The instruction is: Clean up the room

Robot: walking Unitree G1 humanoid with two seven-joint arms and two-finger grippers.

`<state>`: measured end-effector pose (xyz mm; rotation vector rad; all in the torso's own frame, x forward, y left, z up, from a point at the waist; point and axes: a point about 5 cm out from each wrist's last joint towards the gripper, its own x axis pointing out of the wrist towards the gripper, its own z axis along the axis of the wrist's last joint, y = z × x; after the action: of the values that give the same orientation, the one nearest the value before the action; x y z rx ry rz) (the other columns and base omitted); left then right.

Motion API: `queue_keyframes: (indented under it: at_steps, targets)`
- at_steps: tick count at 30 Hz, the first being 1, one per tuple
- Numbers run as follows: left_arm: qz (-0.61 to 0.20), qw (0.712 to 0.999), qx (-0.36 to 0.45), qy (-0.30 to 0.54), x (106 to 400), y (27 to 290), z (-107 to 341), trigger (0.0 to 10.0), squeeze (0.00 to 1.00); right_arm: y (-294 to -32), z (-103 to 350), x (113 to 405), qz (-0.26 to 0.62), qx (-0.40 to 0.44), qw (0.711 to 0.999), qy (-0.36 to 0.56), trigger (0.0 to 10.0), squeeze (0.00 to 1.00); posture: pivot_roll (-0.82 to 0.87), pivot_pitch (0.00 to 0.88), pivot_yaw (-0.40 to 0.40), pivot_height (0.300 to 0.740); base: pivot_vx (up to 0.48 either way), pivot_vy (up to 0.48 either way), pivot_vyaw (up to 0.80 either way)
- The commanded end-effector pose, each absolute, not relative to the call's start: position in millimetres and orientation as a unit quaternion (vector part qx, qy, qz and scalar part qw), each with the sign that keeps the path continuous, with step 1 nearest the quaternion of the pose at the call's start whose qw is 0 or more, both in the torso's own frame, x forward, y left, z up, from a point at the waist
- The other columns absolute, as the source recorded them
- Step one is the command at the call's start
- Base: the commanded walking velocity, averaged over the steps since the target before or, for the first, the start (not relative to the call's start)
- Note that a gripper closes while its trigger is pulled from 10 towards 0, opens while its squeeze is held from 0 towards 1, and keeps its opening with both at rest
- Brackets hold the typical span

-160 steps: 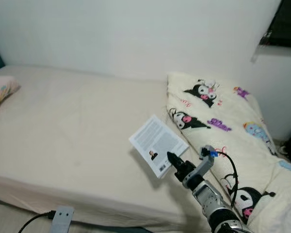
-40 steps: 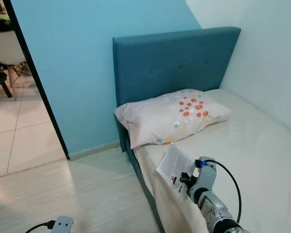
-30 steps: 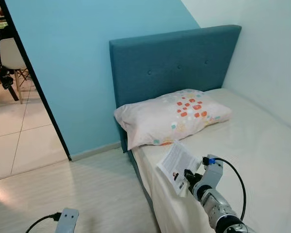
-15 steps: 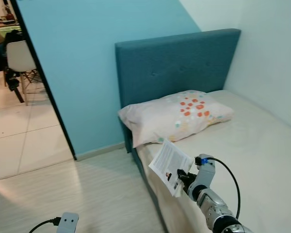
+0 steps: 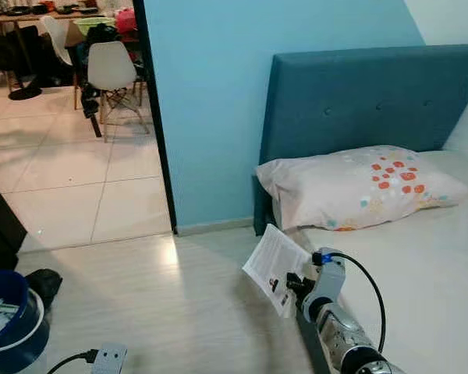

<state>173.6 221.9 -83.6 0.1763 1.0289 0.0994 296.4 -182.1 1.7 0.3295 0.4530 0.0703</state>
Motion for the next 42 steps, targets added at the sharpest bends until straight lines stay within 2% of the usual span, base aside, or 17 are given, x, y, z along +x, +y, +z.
queue_keyframes:
  at_steps: [1, 5, 7, 14, 20, 27, 30, 33, 42]
  targets:
    - [0.04, 0.865, 0.081, 0.493, 173.1, 217.4, -84.8, 10.0, 0.0, -185.4, 3.2, 296.4, 0.033, 0.166, 0.962, 0.213, 10.0, 0.0, 0.06, 0.01, -0.027, 0.74, 0.266, -0.398, 0.0]
    - [0.041, 0.865, 0.082, 0.493, 172.7, 217.8, -84.9, 10.0, 0.0, -183.3, 3.6, 296.0, 0.043, 0.168, 0.963, 0.206, 10.0, 0.0, 0.06, 0.01, -0.027, 0.74, 0.351, -0.316, 0.0]
    - [0.039, 0.865, 0.085, 0.493, 172.3, 218.1, -85.0, 10.0, 0.0, -177.9, 4.3, 295.7, 0.076, 0.148, 0.965, 0.204, 10.0, 0.0, 0.06, 0.009, -0.029, 0.74, 0.431, 0.0, 0.0]
    - [0.037, 0.865, 0.088, 0.492, 172.4, 217.8, -85.0, 10.0, 0.0, -174.2, 4.6, 295.7, 0.1, 0.12, 0.966, 0.206, 10.0, 0.0, 0.06, 0.005, -0.037, 0.74, 0.458, 0.0, 0.62]
    - [0.038, 0.868, 0.086, 0.488, 174.2, 215.9, -84.5, 10.0, 0.0, -179.6, 5.7, 297.3, 0.077, 0.13, 0.966, 0.208, 10.0, 0.0, 0.06, 0.002, -0.039, 0.74, 0.076, 0.0, 0.11]
    - [0.019, 0.863, 0.095, 0.496, 172.6, 213.1, -85.9, 10.0, 0.0, -197.0, -2.0, 291.2, 0.019, 0.12, 0.962, 0.244, 10.0, 0.0, 0.05, 0.0, -0.041, 0.74, 0.0, -0.435, 0.0]
    - [0.021, 0.864, 0.093, 0.494, 172.1, 211.9, -86.3, 10.0, 0.0, -214.2, -9.8, 282.1, -0.043, 0.088, 0.956, 0.275, 10.0, 0.0, 0.05, 0.003, -0.04, 0.74, 0.0, -0.461, 0.0]
    - [0.014, 0.866, 0.084, 0.493, 171.9, 209.3, -86.7, 10.0, 0.0, -230.6, -10.8, 276.7, -0.1, 0.108, 0.951, 0.271, 10.0, 0.0, 0.05, 0.003, -0.039, 0.74, 0.0, 0.0, 0.0]
    - [0.005, 0.865, 0.088, 0.493, 172.1, 206.9, -87.1, 10.0, 0.0, -249.6, -8.7, 273.2, -0.155, 0.116, 0.943, 0.271, 10.0, 0.0, 0.05, 0.003, -0.038, 0.735, 0.0, 0.0, 0.0]
